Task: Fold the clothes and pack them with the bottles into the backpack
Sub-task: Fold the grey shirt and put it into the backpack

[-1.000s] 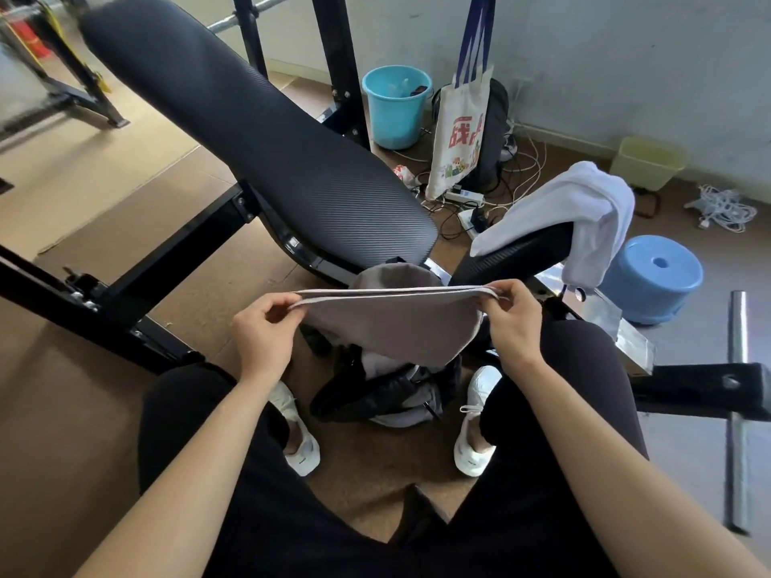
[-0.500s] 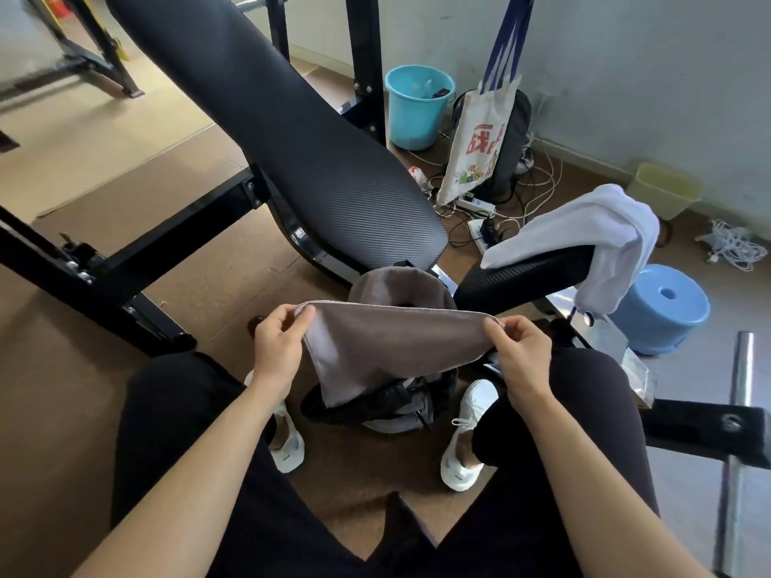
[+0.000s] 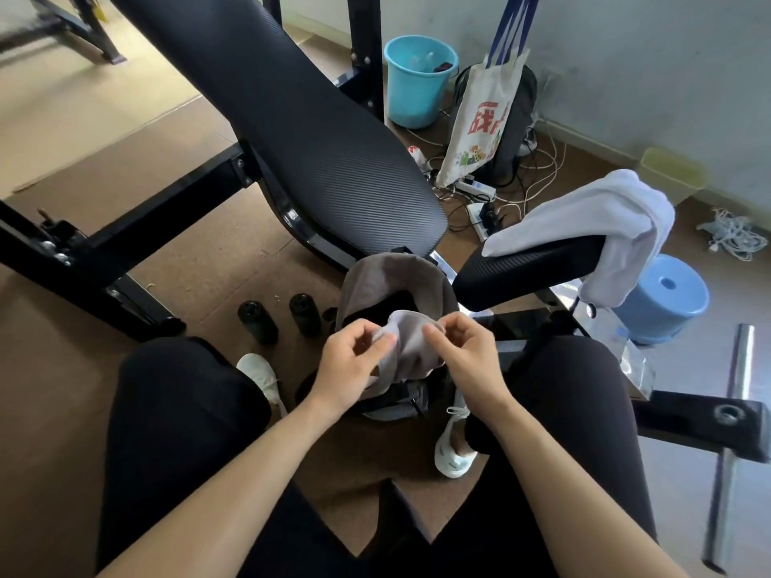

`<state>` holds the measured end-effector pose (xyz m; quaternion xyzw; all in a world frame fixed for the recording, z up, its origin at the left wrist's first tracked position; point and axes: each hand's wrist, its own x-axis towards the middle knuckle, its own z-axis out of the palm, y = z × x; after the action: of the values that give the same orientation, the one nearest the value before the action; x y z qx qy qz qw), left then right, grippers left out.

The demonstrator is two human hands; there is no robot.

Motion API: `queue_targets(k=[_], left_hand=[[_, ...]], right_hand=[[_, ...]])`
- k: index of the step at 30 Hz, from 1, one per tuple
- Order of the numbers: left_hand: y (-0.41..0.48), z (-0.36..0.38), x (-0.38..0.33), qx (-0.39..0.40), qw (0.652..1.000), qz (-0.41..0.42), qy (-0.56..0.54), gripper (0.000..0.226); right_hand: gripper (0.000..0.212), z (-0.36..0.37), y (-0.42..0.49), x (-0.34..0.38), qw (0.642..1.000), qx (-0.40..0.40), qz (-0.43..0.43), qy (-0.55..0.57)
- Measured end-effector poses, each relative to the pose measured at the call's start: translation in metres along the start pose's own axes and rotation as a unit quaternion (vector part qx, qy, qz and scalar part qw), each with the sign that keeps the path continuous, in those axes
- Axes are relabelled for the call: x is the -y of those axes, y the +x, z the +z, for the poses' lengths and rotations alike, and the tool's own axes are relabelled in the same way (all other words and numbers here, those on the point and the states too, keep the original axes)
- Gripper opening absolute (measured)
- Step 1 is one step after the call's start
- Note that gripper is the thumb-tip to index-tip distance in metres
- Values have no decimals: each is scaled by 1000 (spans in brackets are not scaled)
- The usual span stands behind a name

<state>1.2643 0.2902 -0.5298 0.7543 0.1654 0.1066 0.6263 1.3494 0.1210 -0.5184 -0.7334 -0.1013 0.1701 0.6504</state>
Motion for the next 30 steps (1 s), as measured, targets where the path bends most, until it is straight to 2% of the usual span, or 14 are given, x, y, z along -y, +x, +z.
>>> queue_targets(k=[3,10,15,18,22,27,30], left_hand=[[1,6,4,38,999,6,7,13],[6,9,14,29,999,-4,43,9],[8,6,17,38,999,-24,-3,22],[6,5,15,57,998,4,33,33],[7,5,17,19,996,28,78,23],[8,0,15,19,995,54,86,20],[7,-2,8,62,986,117,100,24]], right_hand=[[15,4,-2,-1,998,54,11,-6],[7,2,-2,-2,993,106,42,-1],[33,5,-2,1,988,118,82,50],[32,3,-2,1,987,143,59,40],[42,3,-4,1,983,182,34,-10],[38,4,-1,0,990,79,-71,-95],[54,0,-1,5,977,115,-122,-129]])
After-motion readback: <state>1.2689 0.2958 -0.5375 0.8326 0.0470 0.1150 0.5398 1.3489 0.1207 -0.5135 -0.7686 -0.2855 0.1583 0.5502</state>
